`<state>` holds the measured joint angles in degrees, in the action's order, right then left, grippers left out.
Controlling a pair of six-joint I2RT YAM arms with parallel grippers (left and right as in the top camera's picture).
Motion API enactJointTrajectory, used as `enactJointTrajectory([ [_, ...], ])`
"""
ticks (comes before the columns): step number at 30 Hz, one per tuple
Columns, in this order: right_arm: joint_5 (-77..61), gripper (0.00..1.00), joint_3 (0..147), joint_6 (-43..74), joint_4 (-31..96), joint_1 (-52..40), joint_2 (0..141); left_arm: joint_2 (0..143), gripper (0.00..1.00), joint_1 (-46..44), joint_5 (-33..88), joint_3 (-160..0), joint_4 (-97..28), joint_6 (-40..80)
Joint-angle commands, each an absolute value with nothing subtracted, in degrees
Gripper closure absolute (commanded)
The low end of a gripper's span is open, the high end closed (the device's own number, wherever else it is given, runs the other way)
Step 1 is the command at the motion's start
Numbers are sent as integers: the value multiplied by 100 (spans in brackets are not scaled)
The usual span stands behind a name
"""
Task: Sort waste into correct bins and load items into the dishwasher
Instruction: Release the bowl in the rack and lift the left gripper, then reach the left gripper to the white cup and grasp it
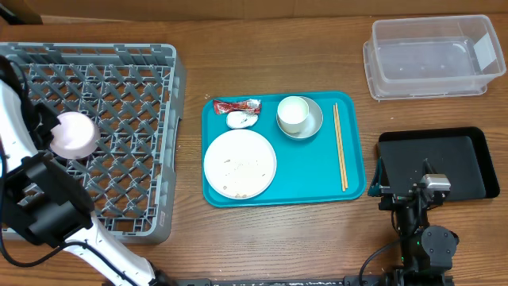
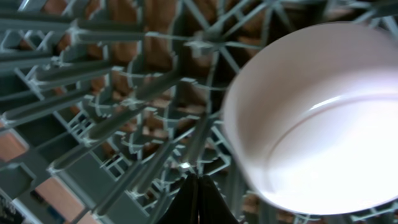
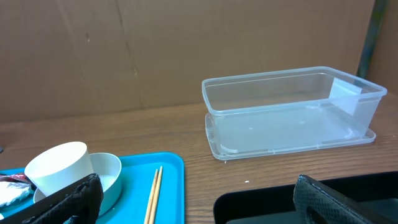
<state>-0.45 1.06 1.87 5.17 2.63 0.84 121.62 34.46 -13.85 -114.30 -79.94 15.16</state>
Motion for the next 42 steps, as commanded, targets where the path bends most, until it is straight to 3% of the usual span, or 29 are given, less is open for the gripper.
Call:
enactJointTrajectory([
  [1,-5,0,45,167,480,292,16,12173,96,3487,-1284,-11782,-8101,1675],
  [4,-5,1,45,167,480,292,16,12171,96,3474,-674,-12077,-8246,1675],
  [10,-5,0,45,167,480,292,16,12171,96,3454,1992,-12969,-8541,1527],
  [15,-5,1,45,167,480,292,16,12171,96,3223,4886,-13290,-8827,493],
  [19,-5,0,45,167,480,292,16,12171,96,2600,5878,-13290,-9439,-405],
  [22,-5,0,45,167,480,292,16,12171,94,1890,5739,-13288,-9679,-982],
  [23,-5,0,45,167,480,292,16,12171,89,1568,5603,-13286,-9675,-1160],
  [25,-5,0,45,167,480,292,16,12171,61,987,5172,-13284,-9489,-1223],
  [28,-5,0,45,167,480,292,16,12180,35,-10,4154,-13284,-9006,-1138],
  [37,-5,0,45,167,480,292,16,12263,39,-2499,1262,-13205,-7883,-760],
  [42,-5,0,45,167,480,292,16,12527,34,-3350,305,-13203,-7397,-515],
])
